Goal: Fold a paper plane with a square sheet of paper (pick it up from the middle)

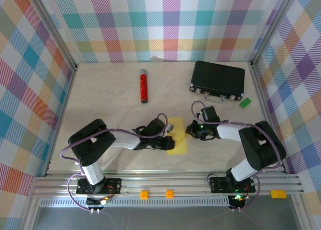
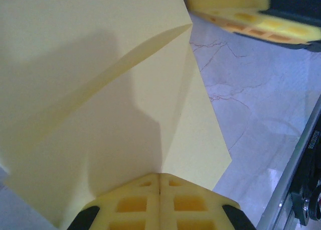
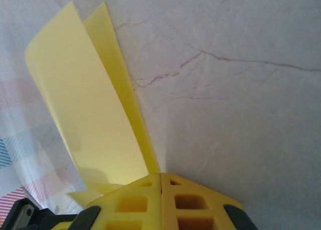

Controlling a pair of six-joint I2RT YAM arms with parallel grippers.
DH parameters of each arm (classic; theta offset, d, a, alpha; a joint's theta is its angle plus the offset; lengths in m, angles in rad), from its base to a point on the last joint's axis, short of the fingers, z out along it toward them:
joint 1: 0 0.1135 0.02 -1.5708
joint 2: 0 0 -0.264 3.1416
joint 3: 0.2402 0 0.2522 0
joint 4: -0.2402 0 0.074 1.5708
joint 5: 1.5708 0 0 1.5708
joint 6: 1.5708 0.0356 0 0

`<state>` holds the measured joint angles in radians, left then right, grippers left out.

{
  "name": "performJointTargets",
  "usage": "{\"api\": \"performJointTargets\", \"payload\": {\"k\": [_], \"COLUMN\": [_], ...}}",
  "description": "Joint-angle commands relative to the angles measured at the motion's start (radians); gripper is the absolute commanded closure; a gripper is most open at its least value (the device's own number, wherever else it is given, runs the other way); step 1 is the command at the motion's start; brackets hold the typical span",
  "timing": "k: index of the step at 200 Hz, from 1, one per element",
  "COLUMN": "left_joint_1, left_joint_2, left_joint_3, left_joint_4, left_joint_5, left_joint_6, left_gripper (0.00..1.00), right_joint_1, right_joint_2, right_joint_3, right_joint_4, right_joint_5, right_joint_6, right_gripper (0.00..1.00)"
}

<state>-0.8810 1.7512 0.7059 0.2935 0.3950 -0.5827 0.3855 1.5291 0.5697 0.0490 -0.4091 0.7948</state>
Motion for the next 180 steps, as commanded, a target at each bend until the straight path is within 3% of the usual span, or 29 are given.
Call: {"api": "performJointTargets", "payload": {"k": [1,88,180], "left_joint_1": [0.005,0.004,0.004], "left_joint_2": [0.044,0.037,0.071], "left_joint_3": [-0.026,-0.031,-0.016], "left_joint_4": [-0.174,-0.162,-0.15], "left_joint_5": [-0.025,-0.029,-0.022], "left_joint_6": [0.011,0.0,-0.003], "left_gripper": [1.0,1.0,1.0], "right_joint_1": [-0.005,0.058,0.115], "right_joint_2": [-0.081,-0.064,-0.036], "right_joint_3": [-0.001,0.001,0.032], "right_joint_4": [-0.018,0.04,0.012], "right_joint_5": [-0.005,-0.093,-0.078], "right_joint_6": [-0.011,0.033,0.041], "right_gripper": [1.0,0.97,1.0]}}
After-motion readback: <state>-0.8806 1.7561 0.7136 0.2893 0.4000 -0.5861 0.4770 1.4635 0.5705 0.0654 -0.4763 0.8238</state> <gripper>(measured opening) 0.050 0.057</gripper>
